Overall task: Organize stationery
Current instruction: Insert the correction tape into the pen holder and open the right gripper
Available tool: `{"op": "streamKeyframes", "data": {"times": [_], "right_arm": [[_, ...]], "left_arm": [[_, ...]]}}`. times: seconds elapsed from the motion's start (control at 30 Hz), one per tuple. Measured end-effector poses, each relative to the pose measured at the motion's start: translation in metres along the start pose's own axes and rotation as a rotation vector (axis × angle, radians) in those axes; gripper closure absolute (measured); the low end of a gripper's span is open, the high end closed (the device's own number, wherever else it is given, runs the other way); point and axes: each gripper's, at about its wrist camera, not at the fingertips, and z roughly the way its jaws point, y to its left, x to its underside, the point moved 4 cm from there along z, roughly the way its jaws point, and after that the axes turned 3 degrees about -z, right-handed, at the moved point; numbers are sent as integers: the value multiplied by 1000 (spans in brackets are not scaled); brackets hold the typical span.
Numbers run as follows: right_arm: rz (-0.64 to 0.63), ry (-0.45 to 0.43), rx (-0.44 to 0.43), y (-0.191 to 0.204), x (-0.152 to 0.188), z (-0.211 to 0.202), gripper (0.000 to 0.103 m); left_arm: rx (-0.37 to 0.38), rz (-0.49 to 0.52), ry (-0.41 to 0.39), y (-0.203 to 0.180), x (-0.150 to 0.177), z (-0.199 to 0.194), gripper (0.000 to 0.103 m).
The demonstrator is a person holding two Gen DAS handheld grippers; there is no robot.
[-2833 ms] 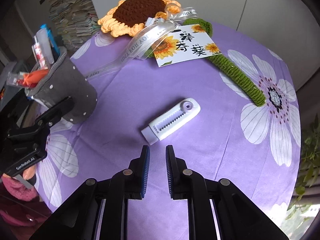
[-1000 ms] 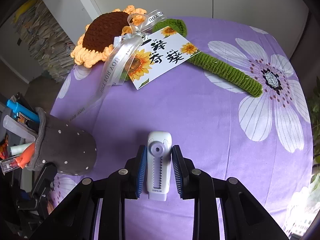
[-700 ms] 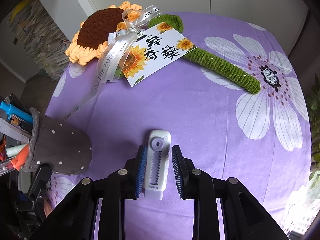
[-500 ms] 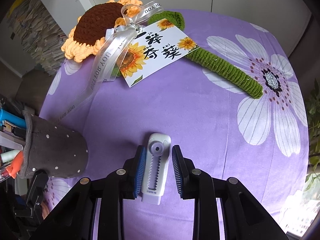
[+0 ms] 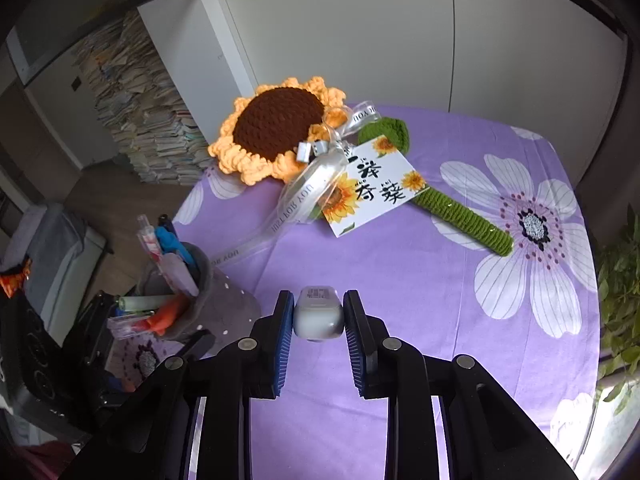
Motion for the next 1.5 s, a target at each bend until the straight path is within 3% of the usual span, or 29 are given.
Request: {"op": "streamKeyframes", "data": {"times": [0.13, 0.3, 0.6, 0.83, 1.07, 1.2, 1.43, 1.5], "right_arm": [[-59, -128, -15, 23, -10, -42, 76], [-115, -200, -75, 47, -21, -72, 76], [-116, -169, -184, 73, -36, -46, 76], [-99, -101, -222, 79, -33, -9, 76], [-98, -78, -222, 71, -26, -5, 76], [-91, -87, -252, 64, -18, -15, 74], [-32, -175, -227, 36, 8, -39, 65], [-1, -194, -221, 24, 19, -42, 57]], "left_arm": [[0, 0, 0, 0, 0, 0, 36], [0, 0, 0, 0, 0, 0, 36], [1, 0, 0, 0, 0, 0, 36], [0, 0, 1, 0, 0, 0, 36], [0, 2, 0, 0, 0, 0, 36], [1, 0, 1, 1, 0, 0, 35], [0, 0, 2, 0, 0, 0, 35], [0, 0, 2, 0, 0, 0, 35]]}}
